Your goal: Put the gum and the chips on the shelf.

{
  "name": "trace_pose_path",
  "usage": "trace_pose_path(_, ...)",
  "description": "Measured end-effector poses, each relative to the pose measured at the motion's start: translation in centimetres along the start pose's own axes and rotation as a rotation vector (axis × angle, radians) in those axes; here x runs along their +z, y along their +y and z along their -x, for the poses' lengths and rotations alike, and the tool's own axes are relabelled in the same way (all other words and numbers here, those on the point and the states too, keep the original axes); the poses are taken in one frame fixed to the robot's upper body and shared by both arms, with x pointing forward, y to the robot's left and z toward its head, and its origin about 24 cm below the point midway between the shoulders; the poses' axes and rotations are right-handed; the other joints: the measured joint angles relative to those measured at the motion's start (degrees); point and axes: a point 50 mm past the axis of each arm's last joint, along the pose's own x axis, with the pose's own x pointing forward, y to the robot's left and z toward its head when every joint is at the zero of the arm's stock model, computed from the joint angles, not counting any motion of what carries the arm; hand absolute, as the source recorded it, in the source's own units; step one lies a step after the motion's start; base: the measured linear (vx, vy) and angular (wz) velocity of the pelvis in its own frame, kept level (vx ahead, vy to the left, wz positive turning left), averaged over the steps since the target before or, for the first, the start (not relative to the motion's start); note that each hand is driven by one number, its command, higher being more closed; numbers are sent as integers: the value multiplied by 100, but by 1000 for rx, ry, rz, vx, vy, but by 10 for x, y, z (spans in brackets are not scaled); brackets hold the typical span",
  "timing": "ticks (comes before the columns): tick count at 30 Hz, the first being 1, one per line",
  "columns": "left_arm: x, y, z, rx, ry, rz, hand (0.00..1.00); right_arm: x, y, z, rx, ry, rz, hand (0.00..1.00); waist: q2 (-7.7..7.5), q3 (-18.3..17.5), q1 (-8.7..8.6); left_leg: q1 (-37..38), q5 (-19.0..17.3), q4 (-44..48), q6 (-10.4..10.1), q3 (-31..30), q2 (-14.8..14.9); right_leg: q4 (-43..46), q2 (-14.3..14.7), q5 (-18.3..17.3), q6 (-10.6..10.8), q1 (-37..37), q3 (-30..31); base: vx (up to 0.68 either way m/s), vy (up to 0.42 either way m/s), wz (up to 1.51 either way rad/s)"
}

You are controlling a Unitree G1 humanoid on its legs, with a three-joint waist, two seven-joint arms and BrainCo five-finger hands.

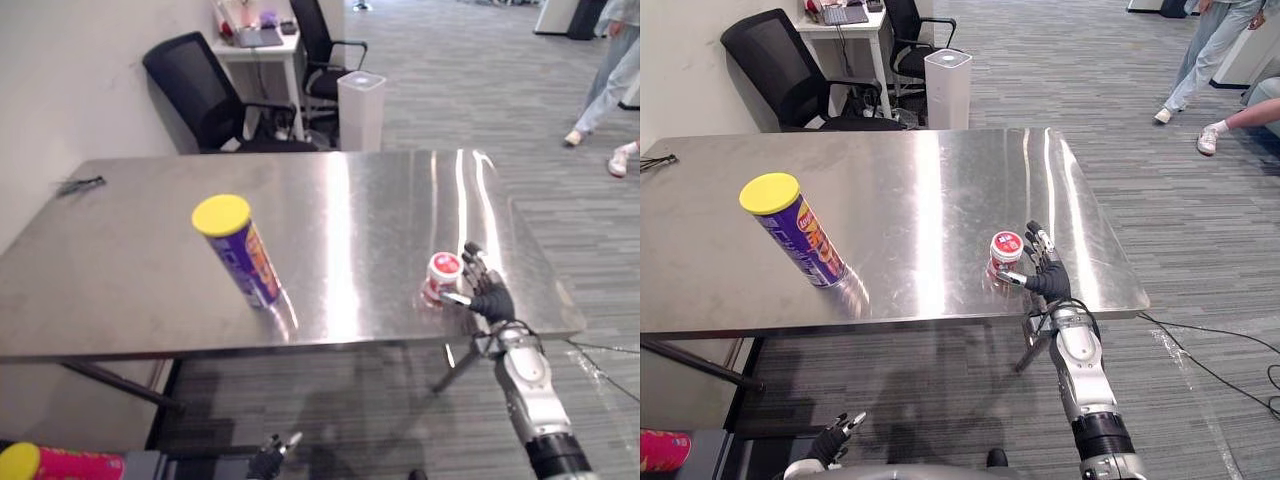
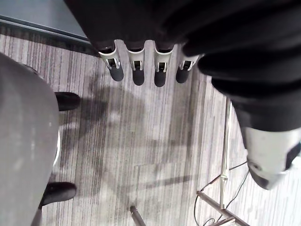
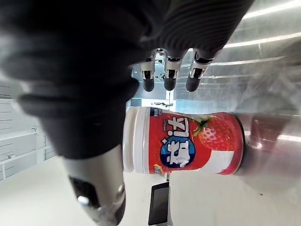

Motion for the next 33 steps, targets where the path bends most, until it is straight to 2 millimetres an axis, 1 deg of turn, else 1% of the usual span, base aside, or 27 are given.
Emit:
trace_pose_path(11,4,-1,-2,-3,-2,-5,0,-3,9,-14,29,27,3,0,2,84,24,3,0,0,0,-8,-4,-2,-3,0,0,13,-13,0,0,0)
trace_pose_path(12,4,-1,-2,-4,-3,-6,0,-3,9,-15,31,27,15,100,4,92,38,2,0,-1,0,-8,-4,-3,-2,0,0,13,-15,0,0,0)
trace_pose_path(16,7,-2,-3,-8,-5,-8,0,-4,14,-15,47,30,18,100,13,120,118,2,0,-1,0,-11,-4,-3,-1,0,0,16,-19,0,0,0)
trace_pose_path(23,9,-2,-3,-8,-14,-8,0,-7,29,-15,92,37,-3,100,-5,184,131,59,0,-4,0,-47,-6,-11,-4,-1,-1,99,-53,0,0,0)
trace_pose_path(31,9,-2,-3,-7,-15,-10,0,-7,35,-15,112,38,-4,100,-7,192,134,59,0,-7,0,-60,-13,-14,-6,-1,-1,100,-56,0,0,0)
trace_pose_path(33,10,-3,-4,-12,-18,-35,0,-7,36,-15,111,37,-10,100,-7,192,134,60,0,-6,0,-62,-13,-14,-6,-1,0,102,-57,0,0,0)
